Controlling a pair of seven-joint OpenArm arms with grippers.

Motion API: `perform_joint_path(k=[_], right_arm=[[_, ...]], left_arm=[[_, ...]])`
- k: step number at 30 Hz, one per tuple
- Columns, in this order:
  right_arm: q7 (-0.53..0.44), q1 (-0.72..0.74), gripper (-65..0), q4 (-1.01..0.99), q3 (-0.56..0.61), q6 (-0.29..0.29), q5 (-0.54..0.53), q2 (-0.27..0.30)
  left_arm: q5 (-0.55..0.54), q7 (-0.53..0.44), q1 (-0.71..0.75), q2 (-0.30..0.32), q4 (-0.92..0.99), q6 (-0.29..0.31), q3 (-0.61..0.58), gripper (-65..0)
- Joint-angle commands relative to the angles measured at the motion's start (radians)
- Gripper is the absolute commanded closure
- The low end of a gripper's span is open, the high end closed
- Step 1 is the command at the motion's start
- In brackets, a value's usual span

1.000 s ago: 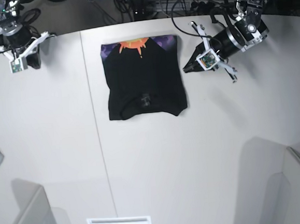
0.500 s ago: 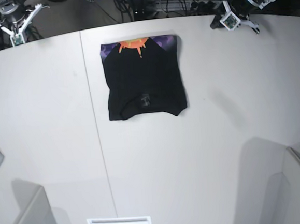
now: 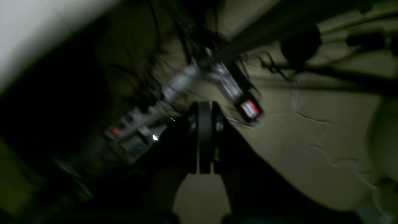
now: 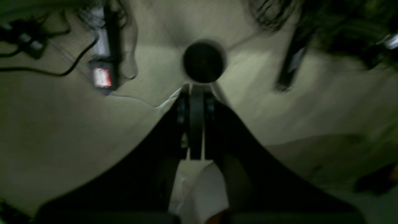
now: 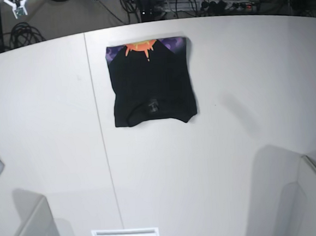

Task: Fold the T-shirt properly

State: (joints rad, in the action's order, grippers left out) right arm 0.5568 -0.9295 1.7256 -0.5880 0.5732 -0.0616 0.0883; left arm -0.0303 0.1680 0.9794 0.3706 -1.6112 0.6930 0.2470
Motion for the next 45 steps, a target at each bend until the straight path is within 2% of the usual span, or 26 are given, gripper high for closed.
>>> perform_joint_path(k=[1,8,13,16,19,22,26,28,31,33,35,39,45], right_arm=[[-0.016,0.002,0.0,-0.042,0.024,0.005,-0.011,0.012],[-0.051,0.162,0.0,-0.453,0.210,0.003,-0.011,0.051],[-0.198,0.266,0.0,-0.709,0.299,0.001,-0.001,0.052],[-0.274,0.358,0.0,-0.879,0.337,0.001,0.078,0.052],[-0.404,0.471,0.0,-1.096,0.342,0.000,0.167,0.051],[-0.550,0.587,0.0,-1.317,0.343,0.000,0.202,0.051],[-0.686,0.699,0.0,-1.484,0.345,-0.015,0.237,0.052],[-0.705,0.723,0.0,-1.499,0.356,-0.097,0.243,0.052],[-0.706,0.729,0.0,-1.499,0.442,-0.244,0.340,0.052],[-0.708,0.732,0.0,-1.499,0.498,-0.310,0.392,0.052],[-0.713,0.731,0.0,-1.499,0.535,-0.341,0.412,0.066],[-0.769,0.728,0.0,-1.501,0.546,-0.341,0.371,0.066],[-0.777,0.731,0.0,-1.501,0.547,-0.341,0.274,0.069]], left_arm=[[-0.013,-0.015,-0.017,0.008,0.033,0.005,-0.007,0.0],[-0.013,-0.018,-0.204,0.009,0.401,0.005,-0.157,0.0],[-0.015,-0.020,-0.350,0.006,0.596,0.005,-0.271,0.0],[-0.023,-0.020,-0.431,0.001,0.697,0.005,-0.332,0.0],[-0.013,-0.020,-0.526,-0.043,0.832,0.005,-0.367,0.0],[-0.013,-0.058,-0.629,-0.086,1.017,0.005,-0.412,0.0],[-0.013,-0.293,-0.726,-0.153,1.294,-0.163,-0.516,0.0],[-0.015,-0.402,-0.781,-0.200,1.446,-0.255,-0.567,0.0],[-0.023,-0.500,-0.833,-0.256,1.572,-0.344,-0.598,0.0],[-0.024,-0.505,-0.838,-0.272,1.566,-0.370,-0.595,0.0],[-0.026,-0.505,-0.834,-0.278,1.543,-0.385,-0.595,0.0],[-0.026,-0.505,-0.831,-0.278,1.517,-0.387,-0.593,0.0],[-0.026,-0.511,-0.836,-0.284,1.517,-0.388,-0.593,0.0]])
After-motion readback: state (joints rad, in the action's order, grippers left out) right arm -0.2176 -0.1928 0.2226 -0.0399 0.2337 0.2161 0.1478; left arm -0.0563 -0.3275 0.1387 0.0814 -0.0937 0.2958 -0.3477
